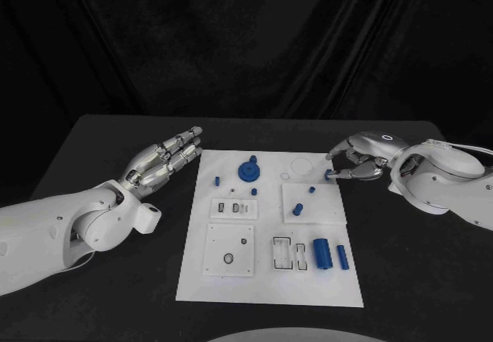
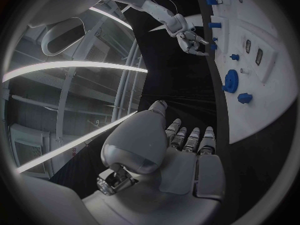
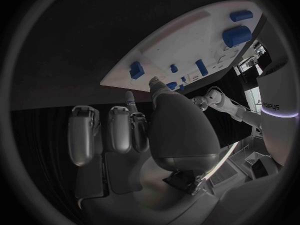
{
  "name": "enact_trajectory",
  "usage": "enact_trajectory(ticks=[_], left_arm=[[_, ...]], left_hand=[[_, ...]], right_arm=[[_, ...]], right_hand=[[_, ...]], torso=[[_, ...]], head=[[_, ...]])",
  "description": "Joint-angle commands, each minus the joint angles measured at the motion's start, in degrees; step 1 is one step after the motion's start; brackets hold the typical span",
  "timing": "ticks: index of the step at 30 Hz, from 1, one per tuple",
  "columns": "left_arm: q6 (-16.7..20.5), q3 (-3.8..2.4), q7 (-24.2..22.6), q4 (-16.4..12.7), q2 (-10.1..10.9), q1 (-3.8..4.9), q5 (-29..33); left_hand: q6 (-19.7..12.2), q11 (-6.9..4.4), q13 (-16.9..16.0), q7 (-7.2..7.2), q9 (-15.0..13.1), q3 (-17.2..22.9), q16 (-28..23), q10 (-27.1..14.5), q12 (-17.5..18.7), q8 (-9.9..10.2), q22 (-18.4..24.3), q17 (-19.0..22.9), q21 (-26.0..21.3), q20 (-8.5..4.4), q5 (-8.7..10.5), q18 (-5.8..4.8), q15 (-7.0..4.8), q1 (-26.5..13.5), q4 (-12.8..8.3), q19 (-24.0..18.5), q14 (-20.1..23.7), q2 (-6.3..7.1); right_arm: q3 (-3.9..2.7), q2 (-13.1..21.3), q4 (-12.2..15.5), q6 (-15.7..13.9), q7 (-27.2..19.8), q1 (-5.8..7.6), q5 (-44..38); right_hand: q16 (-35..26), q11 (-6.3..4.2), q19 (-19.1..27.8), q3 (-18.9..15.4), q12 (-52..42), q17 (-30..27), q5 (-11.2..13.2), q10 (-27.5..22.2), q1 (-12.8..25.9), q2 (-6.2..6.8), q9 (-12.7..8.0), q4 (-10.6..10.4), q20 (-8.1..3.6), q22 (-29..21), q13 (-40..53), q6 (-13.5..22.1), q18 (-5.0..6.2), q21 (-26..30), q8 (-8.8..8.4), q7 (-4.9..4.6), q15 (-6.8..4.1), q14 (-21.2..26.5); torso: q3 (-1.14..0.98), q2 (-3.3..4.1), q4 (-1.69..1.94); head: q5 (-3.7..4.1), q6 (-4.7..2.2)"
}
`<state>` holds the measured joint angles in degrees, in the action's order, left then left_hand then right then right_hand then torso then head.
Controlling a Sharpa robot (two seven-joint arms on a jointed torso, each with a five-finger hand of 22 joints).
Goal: Assemble the parts on the task board
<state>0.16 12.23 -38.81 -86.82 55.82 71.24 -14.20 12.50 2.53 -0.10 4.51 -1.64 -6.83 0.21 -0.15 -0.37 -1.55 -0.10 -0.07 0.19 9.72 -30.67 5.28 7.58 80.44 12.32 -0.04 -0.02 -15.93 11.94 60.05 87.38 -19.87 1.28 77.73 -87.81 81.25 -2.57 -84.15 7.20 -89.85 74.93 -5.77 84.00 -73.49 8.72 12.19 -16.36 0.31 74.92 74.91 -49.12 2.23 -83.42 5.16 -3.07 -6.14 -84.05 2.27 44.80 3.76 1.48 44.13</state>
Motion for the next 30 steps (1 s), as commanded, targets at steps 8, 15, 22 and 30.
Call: enact_trajectory(ticks=[8, 15, 22, 30], left_arm=[[-0.8, -0.04, -6.4, 0.1, -0.1, -0.12, 0.0], [-1.0, -0.04, -6.1, 0.1, -0.2, -0.13, 0.0], [-1.1, -0.04, -6.0, 0.1, -0.2, -0.14, 0.0], [-1.2, -0.04, -5.9, 0.2, -0.3, -0.15, 0.0]], left_hand=[[0.1, 0.45, 0.1, 0.29, -0.1, 0.5, -0.2, 0.2, 0.4, -0.2, 0.1, 0.1, -0.2, 0.49, -0.27, 1.09, 0.27, 0.5, -0.2, 0.0, 0.0, 0.08], [0.1, 0.47, 0.1, 0.31, -0.1, 0.6, -0.2, 0.2, 0.4, -0.2, 0.1, 0.1, -0.2, 0.49, -0.29, 1.1, 0.26, 0.5, -0.2, 0.0, 0.0, 0.05], [0.1, 0.47, 0.1, 0.31, -0.1, 0.6, -0.2, 0.2, 0.4, -0.2, 0.1, 0.1, -0.2, 0.49, -0.29, 1.1, 0.26, 0.5, -0.2, 0.0, 0.0, 0.05], [0.1, 0.5, 0.1, 0.35, -0.1, 0.7, -0.2, 0.2, 0.4, -0.2, 0.1, 0.1, -0.2, 0.51, -0.29, 1.11, 0.27, 0.5, -0.3, 0.0, 0.0, 0.04]], right_arm=[[-0.02, -0.7, -0.8, 0.9, 1.3, -0.86, -2.6], [-0.02, -1.1, -1.3, 1.4, 1.3, -1.13, -3.2], [-0.02, -1.3, -1.7, 1.7, 1.4, -1.24, -3.2], [-0.02, -1.5, -1.9, 2.0, 1.5, -1.41, -3.3]], right_hand=[[-0.4, 0.78, -3.2, 0.5, -0.2, 3.0, -4.2, 6.0, -2.4, -0.38, 1.3, 0.1, 0.71, 12.9, 15.1, -0.9, -0.61, 0.4, 1.33, -0.66, 0.8, -4.2], [-0.6, 0.95, -2.9, 0.3, -0.2, 2.6, -5.0, 6.0, -2.1, -0.55, 2.0, 0.0, 0.8, 12.7, 15.1, -1.4, -0.46, 1.0, 2.09, -0.86, 0.92, -4.1], [-0.8, 1.0, -2.7, 0.4, -0.2, 2.2, -5.8, 6.0, -2.2, -0.73, 2.5, 0.1, 0.86, 12.7, 15.1, -1.4, -0.39, 1.3, 2.65, -0.92, 0.96, -4.0], [-0.8, 1.05, -2.7, 0.5, -0.2, 2.0, -7.5, 6.0, -2.8, -0.99, 3.4, 0.4, 0.93, 12.6, 15.1, -1.5, -0.37, 1.4, 3.89, -0.96, 1.01, -3.9]], torso=[[0.03, 0.03, 0.0], [0.04, 0.04, 0.01], [0.05, 0.02, 0.02], [0.04, 0.03, -0.01]], head=[[-0.13, -0.21], [-0.07, -0.09], [-0.03, -0.07], [-0.06, -0.01]])
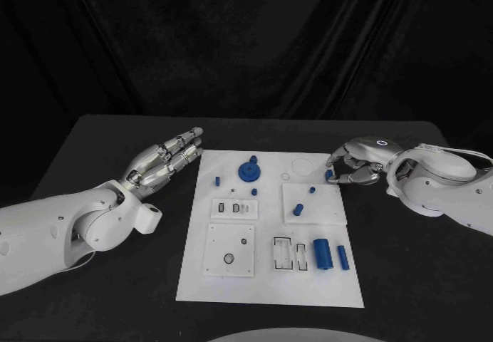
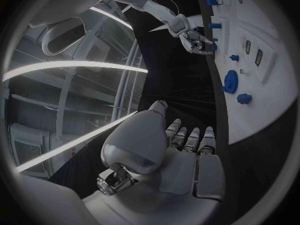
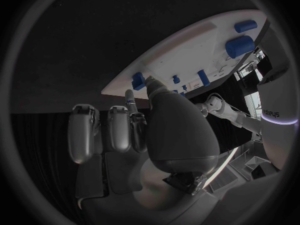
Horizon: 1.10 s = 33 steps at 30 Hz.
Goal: Assemble the parts on the task board
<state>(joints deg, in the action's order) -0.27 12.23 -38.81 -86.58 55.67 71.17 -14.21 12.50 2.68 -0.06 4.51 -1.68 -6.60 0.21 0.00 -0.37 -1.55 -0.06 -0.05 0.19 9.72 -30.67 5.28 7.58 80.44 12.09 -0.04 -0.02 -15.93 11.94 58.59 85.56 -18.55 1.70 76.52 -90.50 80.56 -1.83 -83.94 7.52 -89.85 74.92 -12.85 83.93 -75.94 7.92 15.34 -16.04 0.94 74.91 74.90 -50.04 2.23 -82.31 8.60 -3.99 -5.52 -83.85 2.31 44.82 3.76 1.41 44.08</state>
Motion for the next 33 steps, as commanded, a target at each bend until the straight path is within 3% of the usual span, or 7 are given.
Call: enact_trajectory(ticks=[1, 18, 24, 27, 33], left_arm=[[-0.8, -0.04, -5.8, 0.0, -0.1, -0.08, 0.0], [-1.1, -0.04, -5.5, 0.1, -0.2, -0.1, 0.0], [-1.2, -0.04, -5.5, 0.2, -0.2, -0.12, 0.0], [-1.2, -0.04, -5.5, 0.2, -0.2, -0.12, 0.0], [-1.3, -0.04, -5.4, 0.1, -0.2, -0.14, 0.0]], left_hand=[[0.1, 0.35, 0.1, 0.35, -0.1, 0.4, -0.2, 0.0, 0.4, -0.2, 0.1, 0.1, -0.2, 0.51, -0.29, 1.11, 0.27, 0.5, -0.1, 0.0, 0.0, 0.04], [0.1, 0.4, 0.1, 0.4, -0.1, 0.5, -0.2, 0.0, 0.4, -0.2, 0.1, 0.1, -0.2, 0.55, -0.29, 1.11, 0.31, 0.5, -0.2, 0.0, 0.0, 0.03], [0.1, 0.4, 0.1, 0.4, -0.1, 0.5, -0.2, 0.0, 0.4, -0.2, 0.1, 0.1, -0.2, 0.55, -0.29, 1.11, 0.31, 0.5, -0.2, 0.0, 0.0, 0.03], [0.0, 0.43, 0.1, 0.42, -0.1, 0.6, -0.2, 0.0, 0.4, -0.2, 0.1, 0.1, -0.2, 0.6, -0.29, 1.11, 0.37, 0.5, -0.2, 0.0, 0.0, 0.02], [0.0, 0.43, 0.1, 0.42, -0.1, 0.6, -0.2, 0.0, 0.4, -0.2, 0.1, 0.1, -0.2, 0.6, -0.29, 1.11, 0.37, 0.5, -0.2, 0.0, 0.0, 0.02]], right_arm=[[-0.02, -0.1, -0.2, 0.6, 1.0, -0.23, -0.6], [-0.02, -0.7, -0.9, 0.6, 0.9, -0.53, -0.6], [-0.02, -0.9, -1.0, -0.3, 0.5, -0.64, -0.6], [-0.02, -0.9, -1.0, -0.9, 0.3, -0.66, -0.6], [-0.02, -0.7, -0.6, -3.4, -0.8, -0.68, -0.6]], right_hand=[[-0.1, 0.3, -2.9, 0.2, -0.1, 2.0, -0.5, 6.1, -0.3, -0.16, 0.4, 0.0, 0.31, 12.6, 15.1, -0.7, -0.35, 0.4, 0.71, -0.03, 0.4, -4.1], [0.0, 0.12, -2.6, 0.3, -0.1, 1.6, -1.0, 6.1, -1.2, -0.91, 2.6, 0.7, 0.26, 12.5, 15.1, -1.9, -0.24, 0.8, 3.97, 0.23, 0.28, -4.0], [0.1, -0.17, -2.6, 0.8, -0.1, 1.3, -5.3, 6.1, -1.8, -1.94, 4.3, 1.6, 0.06, 12.4, 15.1, -2.5, -0.22, 0.9, 6.38, 0.58, 0.06, -4.0], [0.3, -0.41, -2.5, 1.4, -0.1, 1.3, -10.1, 6.1, -2.2, -2.41, 5.2, 2.3, -0.16, 12.4, 15.1, -3.2, -0.15, 1.2, 7.83, 0.87, -0.13, -4.0], [0.4, -0.72, -2.5, 2.4, -0.1, 1.2, -14.5, 6.1, -2.6, -2.79, 5.9, 3.1, -0.33, 12.4, 15.1, -3.8, -0.17, 1.2, 9.1, 1.26, -0.39, -3.9]], torso=[[0.0, -0.01, 0.0], [0.0, 0.01, 0.02], [0.0, 0.0, 0.03], [-0.01, 0.02, 0.04], [-0.02, 0.02, -0.06]], head=[[0.03, 0.1], [0.08, 0.32], [0.09, 0.34], [0.01, 0.41], [-0.17, 0.55]])
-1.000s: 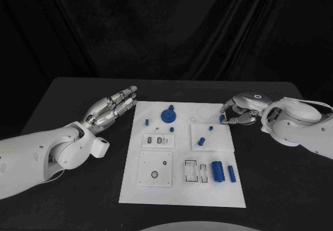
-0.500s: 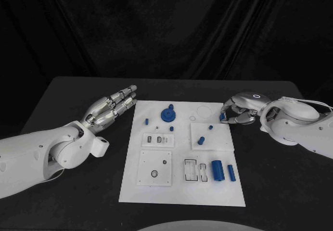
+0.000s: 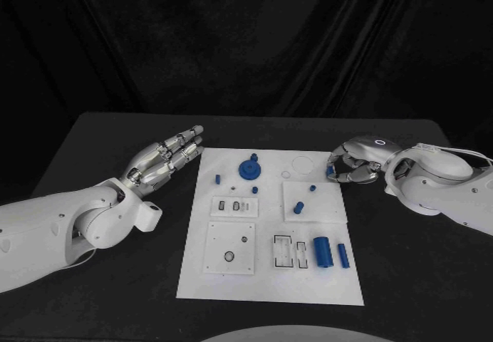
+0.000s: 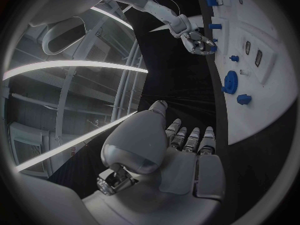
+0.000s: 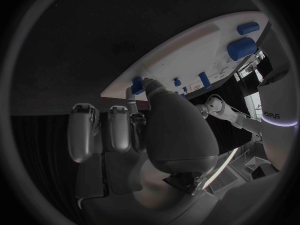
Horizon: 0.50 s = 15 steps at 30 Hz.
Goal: Assemble the parts on the task board
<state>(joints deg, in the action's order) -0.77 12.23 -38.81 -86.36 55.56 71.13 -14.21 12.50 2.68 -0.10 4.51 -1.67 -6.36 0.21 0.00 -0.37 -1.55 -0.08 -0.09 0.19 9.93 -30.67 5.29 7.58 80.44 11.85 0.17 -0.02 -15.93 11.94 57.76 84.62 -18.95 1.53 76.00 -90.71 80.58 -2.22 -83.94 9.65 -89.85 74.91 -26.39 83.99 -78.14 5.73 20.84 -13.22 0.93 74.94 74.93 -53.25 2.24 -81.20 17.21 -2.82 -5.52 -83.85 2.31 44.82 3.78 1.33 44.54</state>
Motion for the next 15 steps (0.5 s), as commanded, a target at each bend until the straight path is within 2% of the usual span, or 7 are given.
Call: enact_trajectory(ticks=[1, 4, 9, 12, 15], left_arm=[[-0.8, -0.04, -5.4, -0.1, 0.0, -0.1, 0.0], [-0.8, -0.04, -5.4, -0.1, 0.0, -0.11, 0.0], [-0.8, -0.04, -5.4, -0.1, 0.0, -0.12, 0.0], [-0.8, -0.04, -5.3, -0.1, 0.0, -0.13, 0.0], [-0.8, -0.04, -5.2, 0.0, -0.2, -0.13, 0.0]], left_hand=[[0.0, 0.43, 0.1, 0.42, -0.1, 0.4, -0.2, 0.0, 0.4, -0.2, 0.1, 0.1, -0.2, 0.39, -0.29, 1.11, 0.37, 0.5, 0.0, -0.2, 0.0, 0.02], [0.0, 0.43, 0.1, 0.42, -0.1, 0.4, -0.2, 0.0, 0.4, -0.2, 0.1, 0.1, -0.2, 0.39, -0.29, 1.11, 0.37, 0.5, 0.0, -0.2, 0.0, 0.02], [0.0, 0.43, 0.1, 0.42, -0.1, 0.4, -0.2, 0.0, 0.4, -0.2, 0.1, 0.1, -0.2, 0.39, -0.29, 1.11, 0.37, 0.5, 0.0, -0.2, 0.0, 0.02], [0.0, 0.43, 0.1, 0.42, -0.1, 0.4, -0.2, 0.0, 0.4, -0.2, 0.1, 0.1, -0.2, 0.39, -0.29, 1.11, 0.37, 0.5, 0.0, -0.2, 0.0, 0.02], [0.0, 0.43, 0.1, 0.42, -0.1, 0.4, -0.2, 0.0, 0.4, -0.2, 0.1, 0.1, -0.2, 0.39, -0.29, 1.11, 0.37, 0.5, 0.0, -0.2, 0.0, 0.02]], right_arm=[[-0.02, 0.2, 0.6, -3.8, -0.9, -0.16, -0.4], [-0.03, 0.3, 1.3, -6.7, -1.6, -0.14, -0.4], [-0.04, 0.3, 4.0, -12.1, -2.6, 0.35, -0.4], [-0.05, -0.3, 5.9, -13.2, -2.9, 1.07, -0.3], [-0.05, -1.9, 7.8, -13.0, -3.2, 1.63, -0.2]], right_hand=[[0.4, -0.34, -2.5, 0.3, -0.1, 1.2, -1.0, 6.0, -0.4, -0.6, 0.5, 0.3, -0.33, 12.4, 15.1, -0.6, -0.18, 0.0, 0.54, 0.08, -0.4, -3.9], [0.4, -0.32, -2.5, 0.3, -0.1, 1.1, -1.2, 6.0, -0.1, -0.6, 0.6, 0.2, -0.35, 12.3, 15.1, -0.8, -0.15, 0.2, 0.71, -0.01, -0.4, -3.9], [0.5, -0.19, -2.5, 0.3, -0.1, 1.2, -1.6, 6.0, 0.2, -0.54, 0.7, 0.1, -0.36, 12.3, 15.1, -1.1, -0.14, 0.2, 0.97, -0.19, -0.36, -3.9], [0.5, -0.1, -2.5, 0.4, -0.1, 1.2, -2.1, 6.0, 0.3, -0.49, 0.7, 0.1, -0.33, 12.3, 15.1, -1.1, -0.17, 0.1, 0.99, -0.28, -0.29, -4.0], [0.6, 0.09, -2.5, 0.6, -0.1, 1.1, -3.3, 6.0, 1.1, -0.51, 0.7, -0.3, -0.24, 12.3, 15.1, -1.0, -0.16, 0.2, 0.92, -0.47, -0.14, -4.0]], torso=[[-0.01, 0.02, -0.1], [-0.02, 0.04, -0.18], [-0.01, 0.08, -0.04], [-0.01, 0.07, 0.08], [0.04, 0.04, 0.12]], head=[[-0.11, 0.1], [-0.22, 0.2], [-0.37, 0.48], [-0.06, 0.66], [0.26, 0.85]])
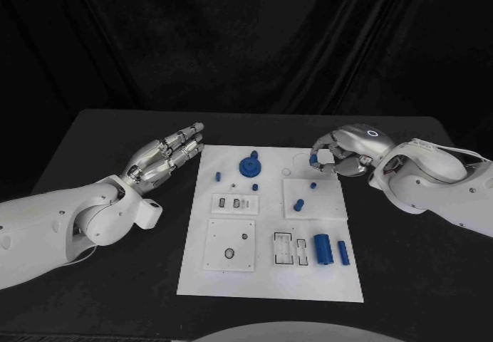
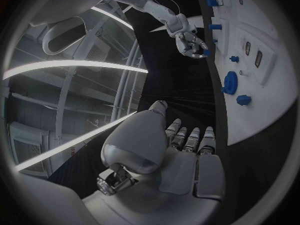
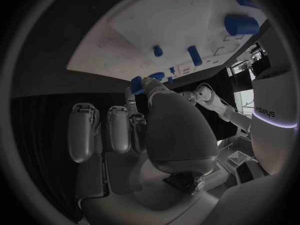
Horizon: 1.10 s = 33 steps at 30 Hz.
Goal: Assemble the parts on the task board
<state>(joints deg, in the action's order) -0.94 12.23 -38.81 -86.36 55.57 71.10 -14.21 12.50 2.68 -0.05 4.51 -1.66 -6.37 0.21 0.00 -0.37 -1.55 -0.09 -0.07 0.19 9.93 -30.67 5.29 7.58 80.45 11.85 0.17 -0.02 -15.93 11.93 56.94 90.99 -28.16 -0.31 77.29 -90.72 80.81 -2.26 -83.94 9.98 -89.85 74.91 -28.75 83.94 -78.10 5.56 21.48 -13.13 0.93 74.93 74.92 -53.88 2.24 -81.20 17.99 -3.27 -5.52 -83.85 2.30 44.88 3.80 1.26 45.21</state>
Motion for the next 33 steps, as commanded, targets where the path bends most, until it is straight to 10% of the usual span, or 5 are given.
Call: enact_trajectory(ticks=[1, 15, 33], left_arm=[[-0.7, -0.04, -5.2, 0.0, -0.2, -0.1, 0.0], [-0.8, -0.04, -4.8, 0.0, -0.5, -0.1, 0.0], [-0.8, -0.04, -4.7, 0.2, -0.8, -0.1, 0.0]], left_hand=[[0.0, 0.43, 0.1, 0.42, -0.1, 0.4, -0.2, 0.0, 0.4, -0.2, 0.1, 0.1, -0.2, 0.39, -0.29, 1.1, 0.37, 0.5, 0.0, -0.2, 0.0, 0.02], [0.1, 0.47, 0.1, 0.46, -0.1, 0.6, -0.2, 0.0, 0.4, -0.2, 0.1, 0.1, -0.2, 0.46, -0.29, 1.1, 0.45, 0.4, -0.1, -0.2, 0.0, 0.01], [0.2, 0.53, 0.1, 0.46, -0.1, 0.8, -0.2, 0.0, 0.4, -0.2, 0.1, 0.1, -0.2, 0.5, -0.29, 1.12, 0.45, 0.3, -0.2, -0.2, 0.0, -0.03]], right_arm=[[-0.03, -1.5, 1.7, -3.5, -1.3, 0.4, -0.2], [-0.03, -11.6, 1.8, -0.4, -0.6, -2.45, -1.0], [-0.03, -16.6, -2.1, 2.5, 0.8, -5.65, -1.9]], right_hand=[[0.4, 0.14, -2.5, 0.3, -0.2, 1.1, -0.9, 6.1, 1.1, -0.34, 0.1, -0.3, -0.24, 12.3, 15.1, -0.3, -0.16, 0.2, 0.14, -0.02, -0.14, -4.0], [0.6, 0.76, -2.6, 0.5, -0.2, 1.2, -2.2, 6.1, 2.3, 0.11, 0.2, -0.3, 0.05, 12.3, 15.1, -0.3, -0.17, 0.1, 0.2, -0.32, 0.28, -4.0], [0.6, 1.26, -2.3, 0.4, -0.2, 1.0, -0.6, 6.1, 3.3, 0.28, 0.2, -0.3, 0.4, 12.1, 15.1, -0.1, -0.03, 0.7, 0.13, -0.55, 0.71, -4.0]], torso=[[0.06, -0.01, 0.13], [0.02, -0.06, 0.09], [-0.03, -0.08, -0.06]], head=[[0.38, 0.19], [0.33, 0.81], [-0.14, 0.66]])
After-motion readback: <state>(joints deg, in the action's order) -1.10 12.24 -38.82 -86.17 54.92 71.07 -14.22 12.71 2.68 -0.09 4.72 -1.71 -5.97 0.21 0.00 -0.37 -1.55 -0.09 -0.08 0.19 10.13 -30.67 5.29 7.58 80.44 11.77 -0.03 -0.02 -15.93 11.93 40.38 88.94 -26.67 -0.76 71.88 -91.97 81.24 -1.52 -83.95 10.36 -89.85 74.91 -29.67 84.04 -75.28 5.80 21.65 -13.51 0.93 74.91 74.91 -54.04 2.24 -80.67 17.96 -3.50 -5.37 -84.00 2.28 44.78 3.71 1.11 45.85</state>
